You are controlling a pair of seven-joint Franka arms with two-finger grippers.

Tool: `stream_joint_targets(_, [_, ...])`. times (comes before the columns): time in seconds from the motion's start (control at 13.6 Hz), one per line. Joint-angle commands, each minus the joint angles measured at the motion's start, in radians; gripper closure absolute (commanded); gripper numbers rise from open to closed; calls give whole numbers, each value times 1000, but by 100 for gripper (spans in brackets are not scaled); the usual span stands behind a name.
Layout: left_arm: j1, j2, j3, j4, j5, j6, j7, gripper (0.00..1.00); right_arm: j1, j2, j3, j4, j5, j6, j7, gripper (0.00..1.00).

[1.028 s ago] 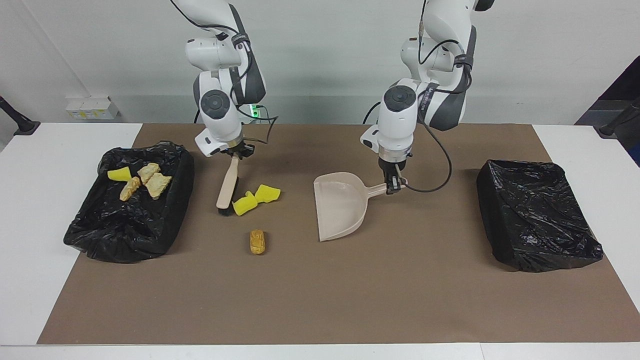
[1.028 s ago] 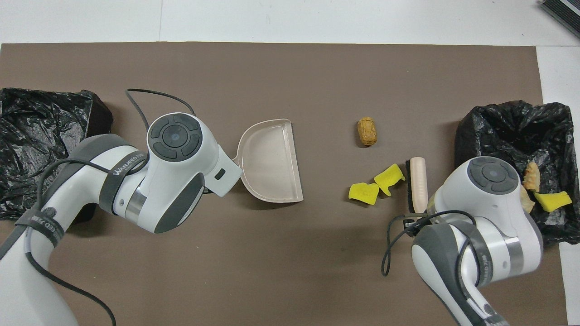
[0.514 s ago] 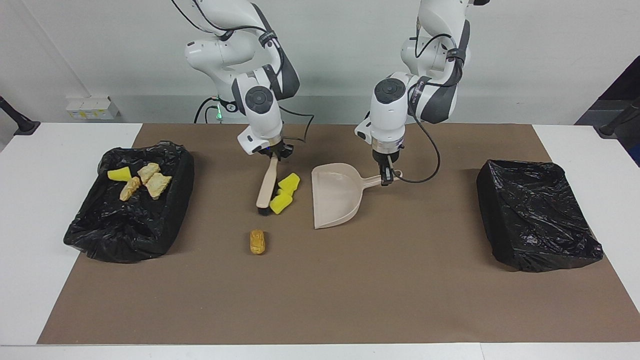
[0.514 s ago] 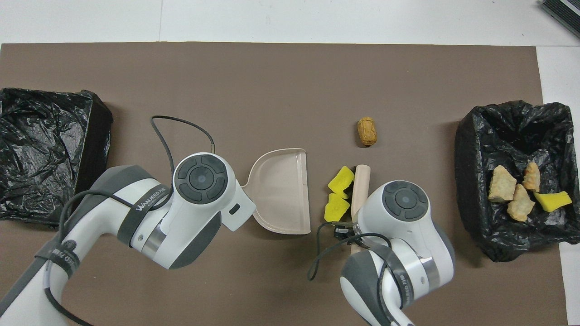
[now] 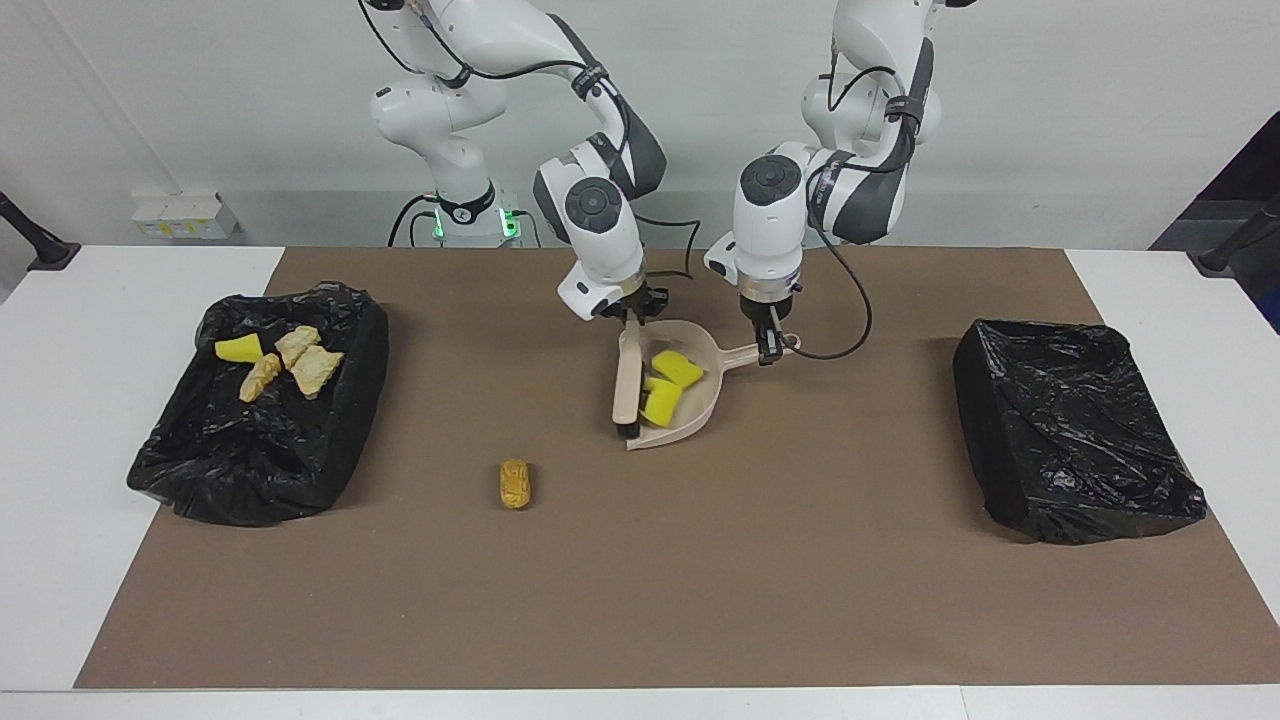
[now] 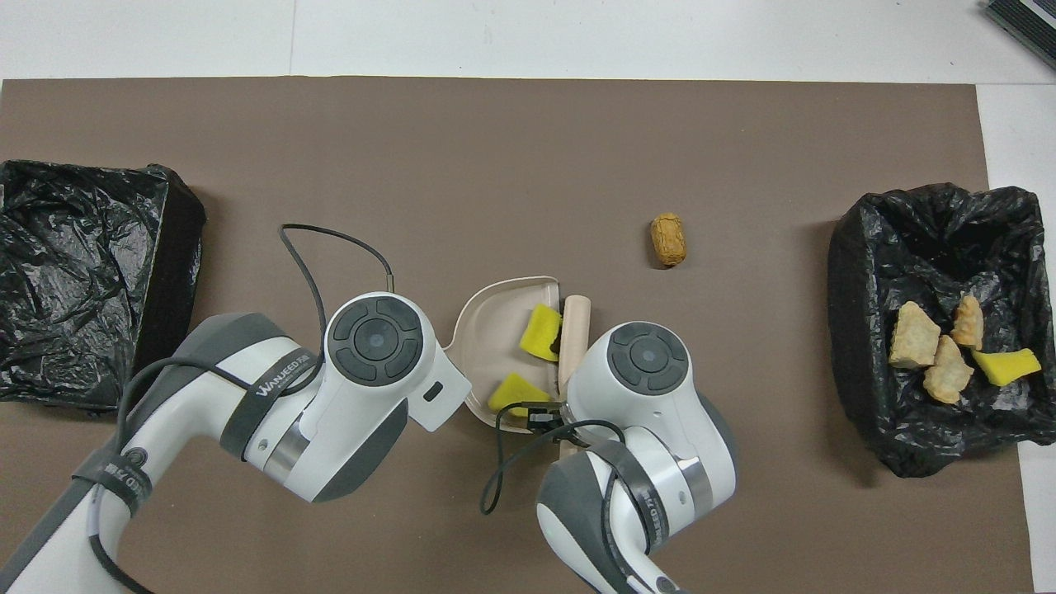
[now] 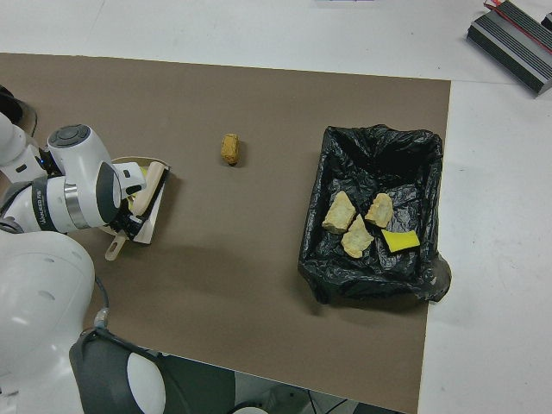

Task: Sweep and dump trash in bin
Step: 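Sweep the sponge and bread pieces into the dustpan with the brush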

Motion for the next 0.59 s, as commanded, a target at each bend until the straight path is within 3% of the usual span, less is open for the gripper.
stream_joint_targets(0.0, [1, -39, 11, -51, 11, 27, -10, 100, -33, 54, -1, 146, 23, -126, -86, 100])
stream_joint_targets(0.22, [44, -27, 11, -46, 8, 81, -53, 100, -88, 18, -12, 151, -31, -187, -86, 100])
stream_joint_targets(0.51, [76, -10, 9, -39, 5, 125, -120, 100, -157, 24, -7, 183, -336, -259, -114, 100])
